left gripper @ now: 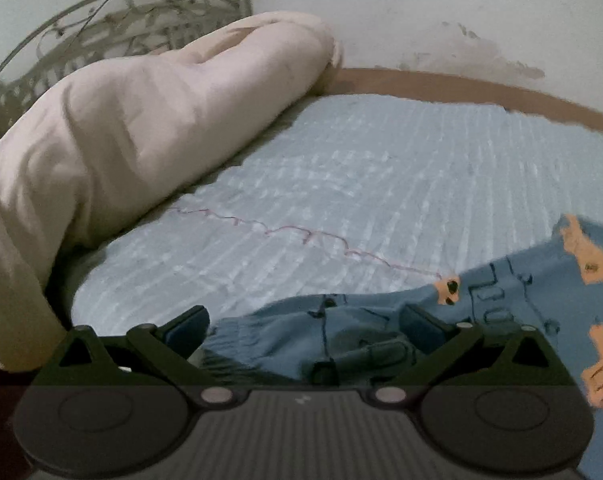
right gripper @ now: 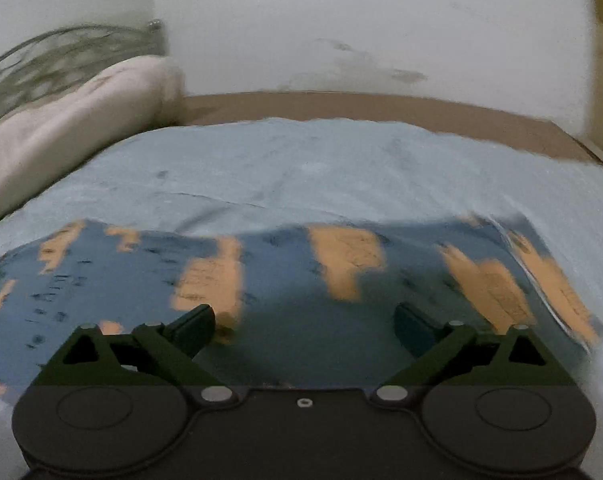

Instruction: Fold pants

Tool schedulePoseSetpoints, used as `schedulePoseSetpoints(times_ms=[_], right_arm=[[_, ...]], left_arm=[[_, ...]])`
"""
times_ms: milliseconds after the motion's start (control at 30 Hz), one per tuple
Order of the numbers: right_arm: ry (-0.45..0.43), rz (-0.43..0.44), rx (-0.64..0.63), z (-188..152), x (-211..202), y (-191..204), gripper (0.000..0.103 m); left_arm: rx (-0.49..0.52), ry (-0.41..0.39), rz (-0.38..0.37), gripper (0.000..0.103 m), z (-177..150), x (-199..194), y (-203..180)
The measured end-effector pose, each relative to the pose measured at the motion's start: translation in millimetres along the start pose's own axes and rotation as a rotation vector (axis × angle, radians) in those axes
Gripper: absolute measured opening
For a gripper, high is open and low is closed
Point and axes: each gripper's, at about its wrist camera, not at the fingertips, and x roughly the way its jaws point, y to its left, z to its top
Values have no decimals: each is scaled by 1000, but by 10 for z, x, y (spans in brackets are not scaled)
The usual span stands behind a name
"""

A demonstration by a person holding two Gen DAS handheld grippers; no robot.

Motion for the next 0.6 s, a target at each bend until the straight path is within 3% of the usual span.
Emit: schedulePoseSetpoints(times_ms=[133, 200, 467, 600], right_arm=[[-92, -25, 88, -72, -238, -146, 99], [-133, -17, 99, -107, -348, -136, 102], [-40, -103, 165, -176, -261, -292, 102], [-113, -105, 250, -180, -463, -570, 102]], left_arm=[[29, -77, 12, 102, 35, -213, -46], [86, -63, 57, 102, 11, -142, -131], [76, -47, 71, 102, -87, -50, -143], [44, -69, 31, 102, -21, -273, -166]])
